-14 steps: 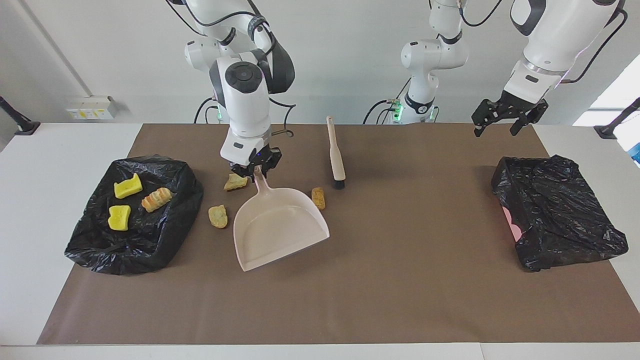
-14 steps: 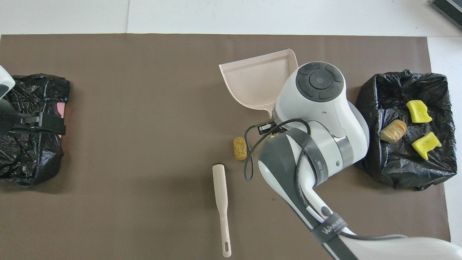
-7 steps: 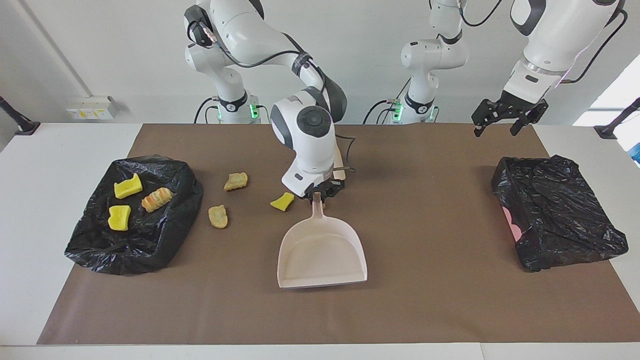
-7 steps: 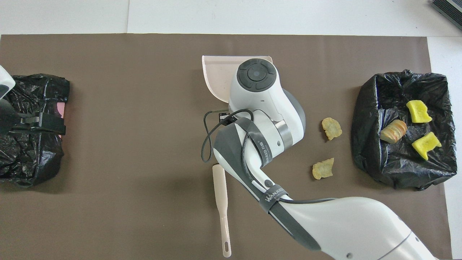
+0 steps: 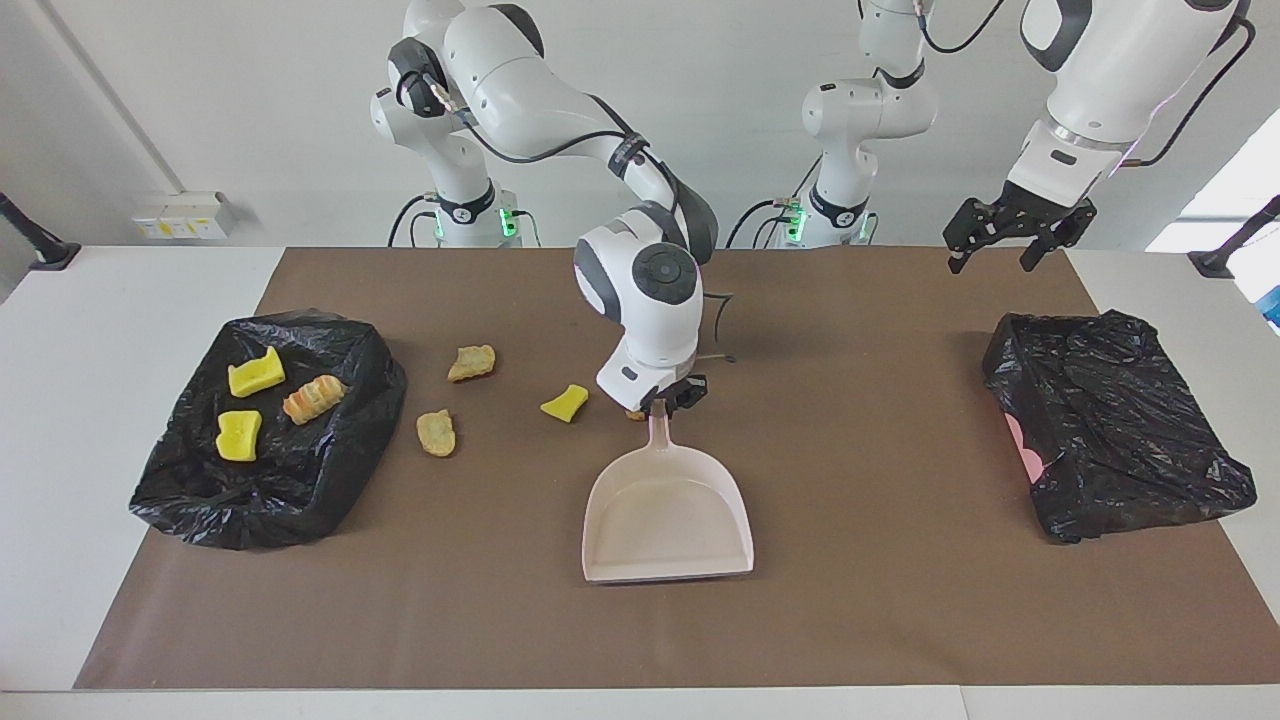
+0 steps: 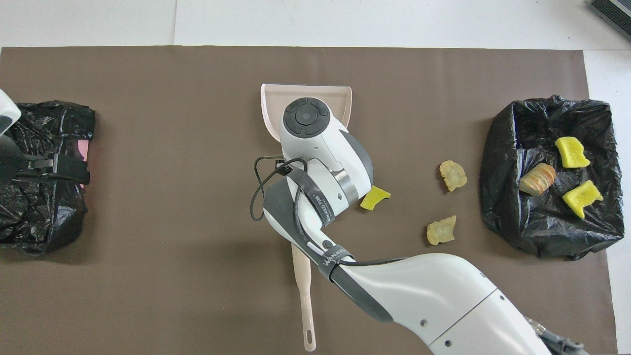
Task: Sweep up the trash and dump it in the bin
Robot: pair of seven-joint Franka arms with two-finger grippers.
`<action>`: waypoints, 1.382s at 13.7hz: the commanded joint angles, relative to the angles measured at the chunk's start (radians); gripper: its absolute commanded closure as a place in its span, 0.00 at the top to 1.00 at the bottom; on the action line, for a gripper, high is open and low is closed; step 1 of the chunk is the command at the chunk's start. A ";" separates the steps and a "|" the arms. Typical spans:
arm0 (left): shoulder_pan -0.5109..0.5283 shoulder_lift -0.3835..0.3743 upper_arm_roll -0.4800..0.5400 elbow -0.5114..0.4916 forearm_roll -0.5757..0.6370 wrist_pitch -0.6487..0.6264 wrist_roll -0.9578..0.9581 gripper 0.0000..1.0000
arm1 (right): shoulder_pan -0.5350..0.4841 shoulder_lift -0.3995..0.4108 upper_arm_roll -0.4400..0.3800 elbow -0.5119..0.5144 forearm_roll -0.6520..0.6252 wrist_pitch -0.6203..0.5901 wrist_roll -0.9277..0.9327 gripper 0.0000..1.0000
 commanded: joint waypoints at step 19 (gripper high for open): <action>-0.142 0.183 -0.030 0.071 0.007 0.260 -0.007 1.00 | 0.149 -0.567 0.022 -0.694 0.080 0.113 0.110 1.00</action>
